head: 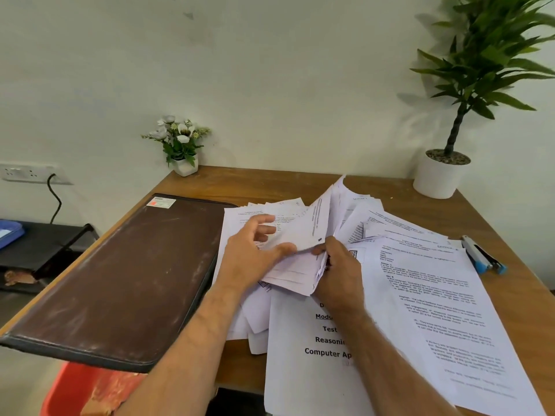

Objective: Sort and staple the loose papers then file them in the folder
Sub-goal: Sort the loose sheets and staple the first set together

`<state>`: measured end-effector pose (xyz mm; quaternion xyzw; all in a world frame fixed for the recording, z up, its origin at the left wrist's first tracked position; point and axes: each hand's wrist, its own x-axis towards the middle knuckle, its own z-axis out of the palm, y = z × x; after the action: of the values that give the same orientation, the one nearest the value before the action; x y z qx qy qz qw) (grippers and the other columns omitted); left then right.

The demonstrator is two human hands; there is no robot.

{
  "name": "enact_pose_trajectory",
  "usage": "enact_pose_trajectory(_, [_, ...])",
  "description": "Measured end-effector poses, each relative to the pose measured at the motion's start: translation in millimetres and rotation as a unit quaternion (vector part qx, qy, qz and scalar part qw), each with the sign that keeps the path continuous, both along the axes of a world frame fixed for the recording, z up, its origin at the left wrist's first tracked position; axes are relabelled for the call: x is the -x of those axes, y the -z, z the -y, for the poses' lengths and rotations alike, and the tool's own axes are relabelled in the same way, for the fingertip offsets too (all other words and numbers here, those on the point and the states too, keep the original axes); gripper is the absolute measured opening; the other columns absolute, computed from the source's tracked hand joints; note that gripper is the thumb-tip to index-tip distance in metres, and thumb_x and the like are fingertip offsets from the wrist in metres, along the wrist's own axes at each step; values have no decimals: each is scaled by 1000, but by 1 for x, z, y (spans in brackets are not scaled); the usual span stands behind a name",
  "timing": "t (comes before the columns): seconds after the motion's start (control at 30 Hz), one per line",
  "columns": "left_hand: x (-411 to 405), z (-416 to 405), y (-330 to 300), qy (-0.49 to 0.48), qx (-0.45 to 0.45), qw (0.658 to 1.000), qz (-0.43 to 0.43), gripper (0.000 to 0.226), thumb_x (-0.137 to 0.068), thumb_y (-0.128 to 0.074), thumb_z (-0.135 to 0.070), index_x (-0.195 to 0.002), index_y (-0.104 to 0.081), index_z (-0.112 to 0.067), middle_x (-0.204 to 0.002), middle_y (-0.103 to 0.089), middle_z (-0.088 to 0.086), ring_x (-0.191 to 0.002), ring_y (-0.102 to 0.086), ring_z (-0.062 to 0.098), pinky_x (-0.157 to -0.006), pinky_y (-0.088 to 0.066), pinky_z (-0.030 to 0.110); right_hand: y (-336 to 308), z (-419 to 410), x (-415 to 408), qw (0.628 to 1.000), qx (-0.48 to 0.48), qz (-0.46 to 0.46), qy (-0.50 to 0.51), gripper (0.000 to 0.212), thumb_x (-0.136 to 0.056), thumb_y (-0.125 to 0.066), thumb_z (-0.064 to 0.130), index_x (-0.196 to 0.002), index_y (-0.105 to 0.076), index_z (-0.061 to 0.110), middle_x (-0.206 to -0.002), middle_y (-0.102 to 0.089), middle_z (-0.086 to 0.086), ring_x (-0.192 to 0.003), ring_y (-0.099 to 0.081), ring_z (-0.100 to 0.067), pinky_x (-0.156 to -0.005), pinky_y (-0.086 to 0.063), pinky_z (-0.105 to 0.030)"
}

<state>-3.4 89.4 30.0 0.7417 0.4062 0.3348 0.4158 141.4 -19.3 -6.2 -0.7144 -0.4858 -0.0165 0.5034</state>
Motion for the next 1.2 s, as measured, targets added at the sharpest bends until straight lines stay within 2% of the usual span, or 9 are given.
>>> enact_pose_trajectory(0.17, [4, -2, 6, 26, 13, 1000, -8, 70, -57, -90, -61, -119, -70, -35, -116, -67, -25, -107, -61, -6, -88, -49, 13, 2, 2, 2, 1000, -15, -21, -15, 45, -69, -78, 6, -88, -49, 34, -81, -57, 16, -70, -51, -8, -59, -42, -22])
enact_pose_trajectory(0.27, [5, -4, 8, -15, -32, 999, 13, 15, -82, -83, -37, -87, -70, -34, -90, -72, -20, -77, -62, -7, -67, -47, 12, -1, 0, 3, 999, -5, -40, -23, 44, -65, -70, 5, -90, -48, 35, -78, -54, 20, -64, -49, -4, -52, -40, -28])
enact_pose_trajectory(0.33, [5, -7, 13, -29, -83, 996, -9, 22, -90, -77, -29, -71, -64, -26, -73, -67, -17, -64, -55, -1, -62, -42, 18, -6, 1, 4, 998, 1, -53, -25, 54, -66, -75, 11, -101, -45, 39, -81, -57, 17, -69, -56, -11, -56, -41, -27])
enact_pose_trajectory(0.47, [3, -5, 16, 101, -138, 982, -80, 22, -85, -73, -27, -106, -77, -21, -118, -69, -13, -111, -58, 5, -98, -42, 18, -14, 4, 5, 995, 20, -94, -14, 87, -74, -82, 25, -134, -22, 47, -92, -66, 3, -86, -69, -29, -68, -45, -30])
enact_pose_trajectory(0.57, [-3, -5, 9, 169, -204, 957, -118, 19, -74, -64, -25, -85, -78, -20, -116, -74, -11, -115, -60, 9, -101, -44, 21, -13, 4, 7, 996, 28, -89, -9, 80, -77, -80, 32, -129, -25, 58, -93, -73, 4, -85, -70, -23, -69, -47, -29])
enact_pose_trajectory(0.7, [-7, -16, -5, 137, 10, 990, -30, 41, -76, -51, -59, -61, -72, -27, -84, -71, -20, -84, -63, 7, -83, -45, 33, -8, 2, 4, 997, 28, -71, 16, 47, -72, -72, 9, -98, -47, 39, -65, -58, 11, -60, -56, -13, -55, -40, -26])
enact_pose_trajectory(0.77, [-12, -26, -7, 41, 90, 995, -5, 57, -87, -43, -72, -78, -82, -31, -104, -73, -14, -100, -64, 9, -94, -44, 37, -7, 3, 3, 997, 24, -68, 16, 41, -71, -70, 3, -89, -52, 35, -66, -58, 14, -60, -56, -4, -50, -41, -22])
enact_pose_trajectory(1.03, [-41, -51, -5, -148, 153, 972, -98, 66, -79, -87, -35, -135, -57, -16, -133, -63, 7, -117, -62, 28, -101, -51, 41, -3, 3, 6, 995, 21, -95, -8, 38, -74, -69, 0, -84, -54, 33, -72, -58, 15, -65, -54, 5, -49, -38, -10])
enact_pose_trajectory(1.2, [-45, -57, 8, -163, 152, 968, -111, 23, -86, -78, -28, -104, -69, -16, -112, -71, 3, -104, -67, 29, -97, -54, 39, -2, 3, 7, 992, 38, -124, -13, 39, -71, -65, 1, -87, -54, 35, -75, -59, 16, -63, -50, -1, -54, -42, -21])
